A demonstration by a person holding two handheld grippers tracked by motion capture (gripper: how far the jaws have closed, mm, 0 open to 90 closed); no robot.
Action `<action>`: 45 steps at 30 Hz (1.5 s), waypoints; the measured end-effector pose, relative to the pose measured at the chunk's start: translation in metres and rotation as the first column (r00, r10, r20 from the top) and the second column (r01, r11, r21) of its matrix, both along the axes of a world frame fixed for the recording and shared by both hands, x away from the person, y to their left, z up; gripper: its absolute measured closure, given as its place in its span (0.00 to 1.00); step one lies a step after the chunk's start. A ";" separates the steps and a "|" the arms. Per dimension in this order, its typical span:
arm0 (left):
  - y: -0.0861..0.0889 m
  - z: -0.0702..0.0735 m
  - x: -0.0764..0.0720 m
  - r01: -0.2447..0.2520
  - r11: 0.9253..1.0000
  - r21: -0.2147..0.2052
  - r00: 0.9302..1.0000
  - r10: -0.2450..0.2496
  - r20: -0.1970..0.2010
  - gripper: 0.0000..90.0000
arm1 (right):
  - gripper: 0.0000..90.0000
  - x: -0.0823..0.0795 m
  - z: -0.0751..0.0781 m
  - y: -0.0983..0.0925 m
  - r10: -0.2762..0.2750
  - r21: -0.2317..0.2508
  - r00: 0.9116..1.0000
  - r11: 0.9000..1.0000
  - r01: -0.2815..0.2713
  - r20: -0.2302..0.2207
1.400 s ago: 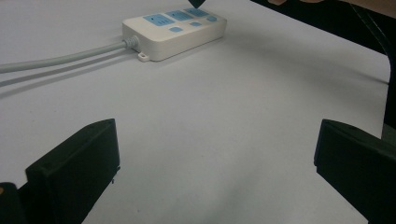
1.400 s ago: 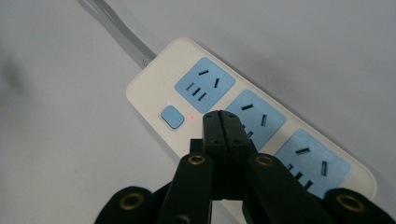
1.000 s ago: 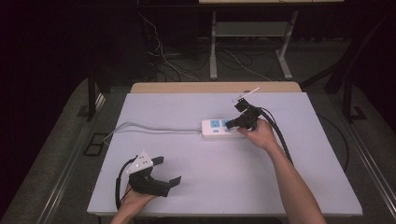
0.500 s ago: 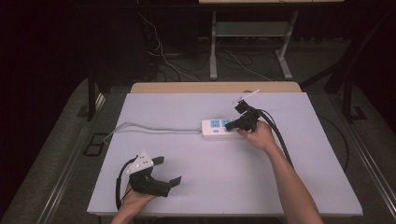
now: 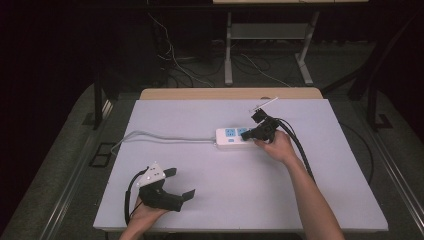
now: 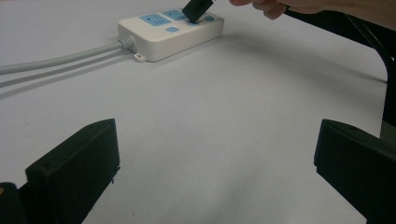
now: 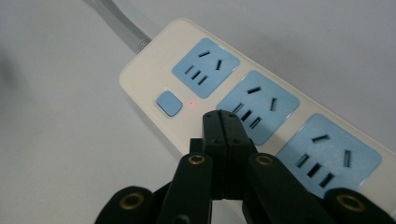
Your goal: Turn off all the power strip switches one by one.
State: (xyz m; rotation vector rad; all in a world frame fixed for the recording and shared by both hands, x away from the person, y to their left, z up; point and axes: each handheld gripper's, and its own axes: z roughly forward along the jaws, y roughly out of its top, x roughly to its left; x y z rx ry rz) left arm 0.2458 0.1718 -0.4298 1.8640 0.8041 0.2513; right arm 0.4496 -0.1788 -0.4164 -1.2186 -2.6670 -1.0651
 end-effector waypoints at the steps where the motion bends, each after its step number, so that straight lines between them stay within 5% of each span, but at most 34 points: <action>1: 0.000 0.000 0.000 0.000 1.000 0.000 1.000 0.000 0.001 0.00 | 1.00 0.000 0.000 -0.001 -0.008 -0.008 1.000 1.000 0.008 0.010; 32: 0.002 0.000 0.001 -0.007 1.000 0.000 1.000 0.007 -0.001 0.00 | 1.00 -0.002 -0.001 0.000 -0.029 -0.018 0.999 0.999 0.029 0.021; 35: 0.003 -0.001 0.002 -0.010 1.000 -0.003 1.000 0.010 -0.002 0.00 | 1.00 -0.001 0.004 -0.002 -0.026 0.010 0.999 1.000 0.026 0.027; 45: 0.003 0.000 0.001 -0.007 1.000 0.000 1.000 0.007 -0.002 0.00 | 1.00 -0.003 0.023 0.006 0.019 -0.007 0.999 1.000 -0.018 0.039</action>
